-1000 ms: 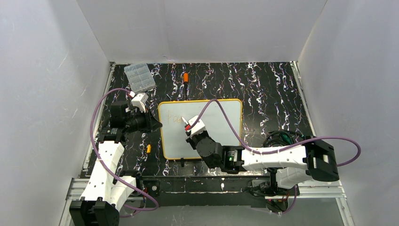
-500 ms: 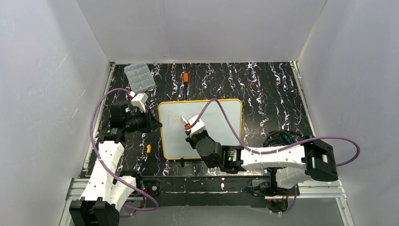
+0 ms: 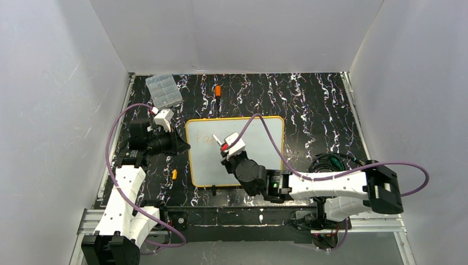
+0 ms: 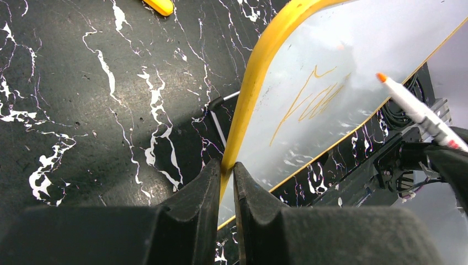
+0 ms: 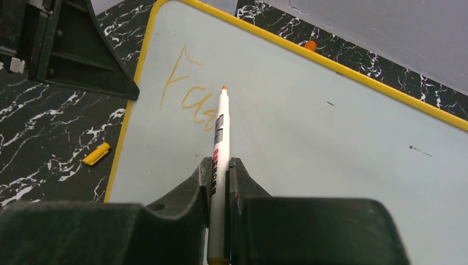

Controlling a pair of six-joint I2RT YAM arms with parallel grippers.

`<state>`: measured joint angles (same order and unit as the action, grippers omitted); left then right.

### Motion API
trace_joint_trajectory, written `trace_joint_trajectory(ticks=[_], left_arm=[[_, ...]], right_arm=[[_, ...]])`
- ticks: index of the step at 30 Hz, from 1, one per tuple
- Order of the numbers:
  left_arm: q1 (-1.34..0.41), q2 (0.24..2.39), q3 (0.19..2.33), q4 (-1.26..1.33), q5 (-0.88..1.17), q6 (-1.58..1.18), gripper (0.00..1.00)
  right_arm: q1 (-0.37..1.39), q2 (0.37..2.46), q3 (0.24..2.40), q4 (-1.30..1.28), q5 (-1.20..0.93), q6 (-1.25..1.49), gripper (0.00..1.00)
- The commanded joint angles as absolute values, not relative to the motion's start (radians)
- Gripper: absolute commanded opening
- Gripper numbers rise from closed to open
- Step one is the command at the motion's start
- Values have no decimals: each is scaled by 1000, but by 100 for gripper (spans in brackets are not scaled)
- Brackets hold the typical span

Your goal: Write a sentence on the whiteboard

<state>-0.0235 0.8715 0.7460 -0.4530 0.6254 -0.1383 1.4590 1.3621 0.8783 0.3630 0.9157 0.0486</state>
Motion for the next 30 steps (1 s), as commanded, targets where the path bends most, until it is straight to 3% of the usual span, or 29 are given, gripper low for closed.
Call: trace_joint_trajectory(ticks=[1,30], left_arm=[[-26,857,764,-462,659,-142,13],[-28,862,762,-462,663,-143,13]], right_arm=[[1460,1299,859,378,920,78,1],[1460,1354,878,227,1008,178,1]])
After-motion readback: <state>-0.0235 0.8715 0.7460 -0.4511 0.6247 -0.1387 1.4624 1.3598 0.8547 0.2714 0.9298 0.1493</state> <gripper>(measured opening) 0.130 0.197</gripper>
